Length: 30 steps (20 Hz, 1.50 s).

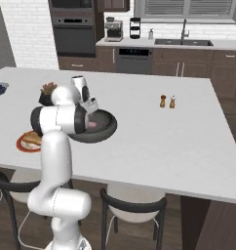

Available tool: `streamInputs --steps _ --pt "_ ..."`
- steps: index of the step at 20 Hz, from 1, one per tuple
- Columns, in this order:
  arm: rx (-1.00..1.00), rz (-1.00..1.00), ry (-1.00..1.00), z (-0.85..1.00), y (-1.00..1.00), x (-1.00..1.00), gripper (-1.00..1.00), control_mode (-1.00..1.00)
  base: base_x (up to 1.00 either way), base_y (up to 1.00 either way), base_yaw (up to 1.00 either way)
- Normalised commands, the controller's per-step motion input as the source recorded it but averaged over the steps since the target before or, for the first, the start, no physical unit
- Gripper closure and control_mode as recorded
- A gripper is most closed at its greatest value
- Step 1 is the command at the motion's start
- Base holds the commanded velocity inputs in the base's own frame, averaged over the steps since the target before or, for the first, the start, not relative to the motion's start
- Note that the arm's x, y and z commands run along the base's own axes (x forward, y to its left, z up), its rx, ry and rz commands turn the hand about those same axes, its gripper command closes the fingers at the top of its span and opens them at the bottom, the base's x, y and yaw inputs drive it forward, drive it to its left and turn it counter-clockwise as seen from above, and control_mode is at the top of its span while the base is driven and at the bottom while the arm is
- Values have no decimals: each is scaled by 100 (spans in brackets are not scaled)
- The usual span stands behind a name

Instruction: Place one bun and one sausage from the bowl on each plate.

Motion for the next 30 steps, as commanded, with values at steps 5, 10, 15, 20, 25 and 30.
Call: streamInputs --steps 5,10,15,20,25,30 --pt "0 -1 0 -25 -17 -18 -100 -100 0 0 0" --pt "0 -4 -8 -14 -45 -74 -100 -100 0 0 0" --pt "0 -1 -8 -36 -25 -29 -100 -100 0 0 0" --pt "0 0 -16 -25 14 14 -100 -100 0 0 0" --pt "-3 0 -11 -3 41 33 -100 -100 0 0 0" --pt "-6 0 0 -21 32 54 -100 -100 0 0 0"
